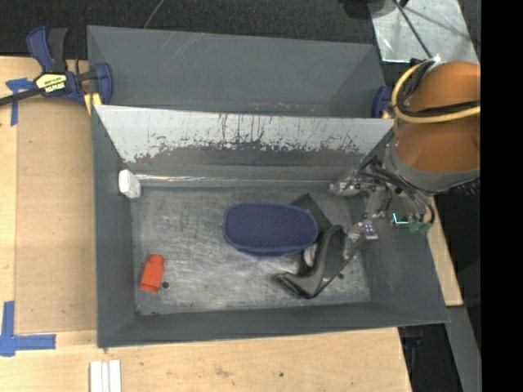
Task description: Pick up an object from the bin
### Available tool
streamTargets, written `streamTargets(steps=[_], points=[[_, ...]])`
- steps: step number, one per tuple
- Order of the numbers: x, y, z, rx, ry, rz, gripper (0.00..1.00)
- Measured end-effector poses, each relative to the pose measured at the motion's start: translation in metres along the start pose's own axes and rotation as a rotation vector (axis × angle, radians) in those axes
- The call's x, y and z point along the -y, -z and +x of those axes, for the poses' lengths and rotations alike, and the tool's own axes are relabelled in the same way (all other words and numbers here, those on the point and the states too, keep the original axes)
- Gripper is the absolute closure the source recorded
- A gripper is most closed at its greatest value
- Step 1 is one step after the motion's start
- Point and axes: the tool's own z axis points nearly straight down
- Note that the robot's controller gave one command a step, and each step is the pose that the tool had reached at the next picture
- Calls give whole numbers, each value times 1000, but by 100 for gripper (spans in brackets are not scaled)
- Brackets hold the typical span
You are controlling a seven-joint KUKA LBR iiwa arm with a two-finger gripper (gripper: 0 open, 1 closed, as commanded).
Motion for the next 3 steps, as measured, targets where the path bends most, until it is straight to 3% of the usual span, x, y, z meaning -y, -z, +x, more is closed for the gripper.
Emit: streamTargets(steps=[1, 2, 3], points=[[-79, -133, -9, 30, -45, 5, 0], [-60, -106, 32, 23, 292, 3, 0], [-106, -100, 23, 8, -590, -2, 0]])
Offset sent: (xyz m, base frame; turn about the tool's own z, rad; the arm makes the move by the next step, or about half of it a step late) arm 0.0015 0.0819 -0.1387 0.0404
